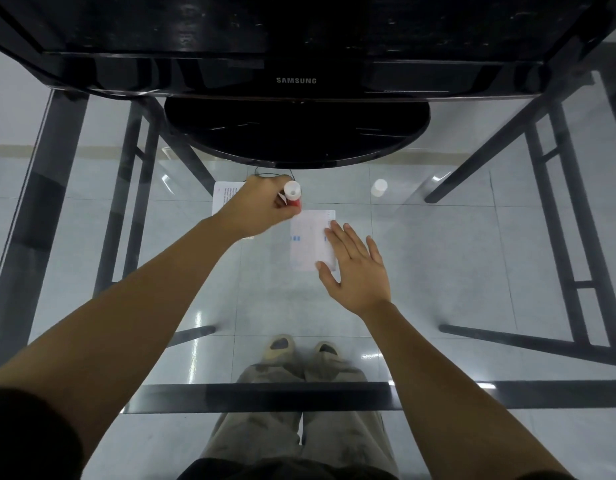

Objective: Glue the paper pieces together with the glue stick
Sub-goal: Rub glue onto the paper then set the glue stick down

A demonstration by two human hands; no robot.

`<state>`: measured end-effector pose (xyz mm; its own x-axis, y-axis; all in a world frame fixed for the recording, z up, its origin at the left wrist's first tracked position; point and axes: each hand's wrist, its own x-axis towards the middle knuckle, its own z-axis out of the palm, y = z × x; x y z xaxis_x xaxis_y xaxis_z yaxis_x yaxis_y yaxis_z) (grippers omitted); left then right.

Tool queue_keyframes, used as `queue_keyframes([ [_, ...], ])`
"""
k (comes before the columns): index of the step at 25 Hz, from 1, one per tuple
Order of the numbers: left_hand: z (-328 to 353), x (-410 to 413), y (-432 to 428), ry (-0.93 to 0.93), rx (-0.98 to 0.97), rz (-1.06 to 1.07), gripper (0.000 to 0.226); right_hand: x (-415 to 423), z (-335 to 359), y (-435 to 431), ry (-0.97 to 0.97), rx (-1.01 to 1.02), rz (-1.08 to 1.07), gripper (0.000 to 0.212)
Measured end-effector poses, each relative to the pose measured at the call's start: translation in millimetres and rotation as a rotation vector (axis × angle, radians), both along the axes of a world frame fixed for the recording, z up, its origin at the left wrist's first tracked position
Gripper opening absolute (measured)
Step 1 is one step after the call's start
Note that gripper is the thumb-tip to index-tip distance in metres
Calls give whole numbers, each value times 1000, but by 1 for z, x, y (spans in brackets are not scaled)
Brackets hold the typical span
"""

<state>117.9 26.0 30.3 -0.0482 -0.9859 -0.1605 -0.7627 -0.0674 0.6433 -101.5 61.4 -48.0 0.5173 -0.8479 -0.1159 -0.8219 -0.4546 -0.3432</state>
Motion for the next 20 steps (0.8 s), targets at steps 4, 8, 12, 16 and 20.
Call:
queue_keyframes([
  [4, 0, -14, 14, 59, 87, -169, 20, 0, 1, 0, -8, -5, -4, 60],
  [8, -1, -12, 6, 33, 109, -143, 21, 0, 1, 1, -15, -6, -8, 61],
  [12, 2, -7, -6, 4, 13, 1, 22, 0, 0, 0, 2, 5, -6, 61],
  [16, -1, -20, 5, 33, 130, -158, 18, 1, 1, 0, -29, -9, -19, 59],
  [20, -3, -14, -8, -10, 70, -67, 23, 0, -1, 0, -50, 1, -31, 57],
])
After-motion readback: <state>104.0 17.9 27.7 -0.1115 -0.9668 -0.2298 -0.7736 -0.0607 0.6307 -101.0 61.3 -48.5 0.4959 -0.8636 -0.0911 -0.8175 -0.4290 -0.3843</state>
